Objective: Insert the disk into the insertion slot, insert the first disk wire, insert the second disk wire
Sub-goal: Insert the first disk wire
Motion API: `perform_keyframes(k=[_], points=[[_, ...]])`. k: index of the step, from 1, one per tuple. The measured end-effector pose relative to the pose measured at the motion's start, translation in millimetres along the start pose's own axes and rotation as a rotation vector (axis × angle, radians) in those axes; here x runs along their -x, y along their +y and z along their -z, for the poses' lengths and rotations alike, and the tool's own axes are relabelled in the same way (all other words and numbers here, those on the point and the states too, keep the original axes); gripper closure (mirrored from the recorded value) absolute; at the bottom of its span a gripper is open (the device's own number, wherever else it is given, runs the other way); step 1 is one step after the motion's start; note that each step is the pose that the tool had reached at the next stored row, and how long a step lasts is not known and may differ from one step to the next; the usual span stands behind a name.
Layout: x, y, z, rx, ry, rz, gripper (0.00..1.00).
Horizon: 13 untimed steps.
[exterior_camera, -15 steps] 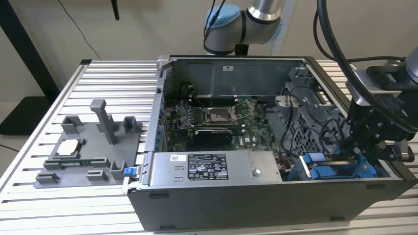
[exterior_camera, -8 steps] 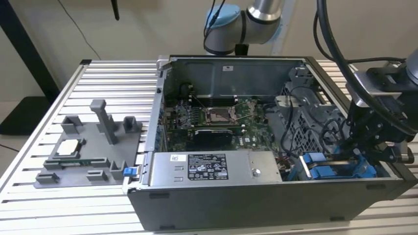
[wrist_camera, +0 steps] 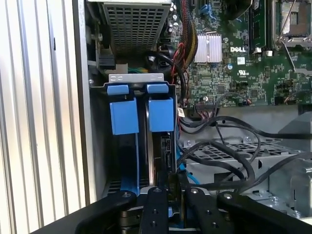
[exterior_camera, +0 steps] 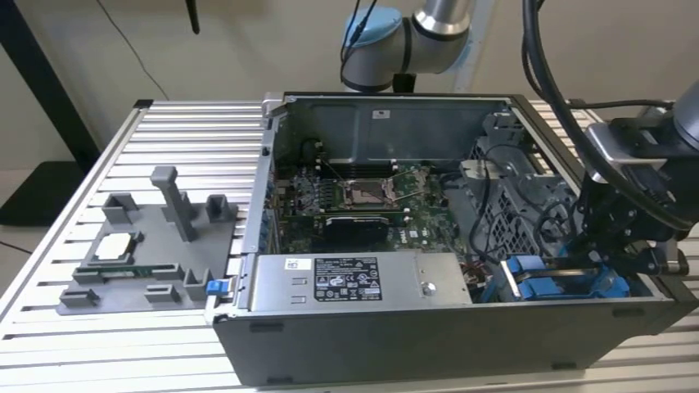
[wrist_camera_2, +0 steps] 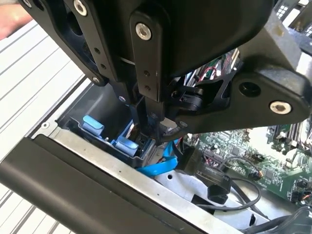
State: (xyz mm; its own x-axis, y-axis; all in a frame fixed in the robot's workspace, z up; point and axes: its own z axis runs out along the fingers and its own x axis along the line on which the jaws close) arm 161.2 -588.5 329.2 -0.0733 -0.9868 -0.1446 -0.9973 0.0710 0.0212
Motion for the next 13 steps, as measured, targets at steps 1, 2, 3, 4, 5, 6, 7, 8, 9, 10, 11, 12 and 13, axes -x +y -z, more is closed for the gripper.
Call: perform_keyframes(k=[1, 2, 3, 4, 5, 6, 7, 8, 9, 10, 11, 12, 13], points=[[-0.1, 0.0, -1.1, 0.0001, -0.0003, 0.000, 1.00], [-0.2, 0.0, -1.8, 0.0002, -0.0017, 0.000, 0.00], [-0.4, 0.1, -1.8, 0.0001, -0.0015, 0.000, 0.00], [-0.2, 0.1, -1.3, 0.0002, -0.0021, 0.000, 0.00], [0.0, 0.1, -0.1, 0.0002, -0.0030, 0.000, 0.00], [0.3, 0.2, 1.7, 0.0004, -0.0032, 0.000, 0.00], [0.7, 0.3, 4.5, 0.0003, -0.0024, 0.000, 0.00], [1.0, 0.4, 7.0, 0.0003, -0.0024, 0.000, 0.00], [1.4, 0.5, 9.8, 0.0003, -0.0025, 0.000, 0.00], [1.9, 0.6, 13.3, 0.0003, -0.0023, 0.000, 0.00], [2.4, 0.6, 16.5, 0.0003, -0.0023, 0.000, 0.00], [2.9, 0.7, 19.8, 0.0003, -0.0023, 0.000, 0.00], [3.4, 0.8, 23.3, 0.0003, -0.0023, 0.000, 0.00]])
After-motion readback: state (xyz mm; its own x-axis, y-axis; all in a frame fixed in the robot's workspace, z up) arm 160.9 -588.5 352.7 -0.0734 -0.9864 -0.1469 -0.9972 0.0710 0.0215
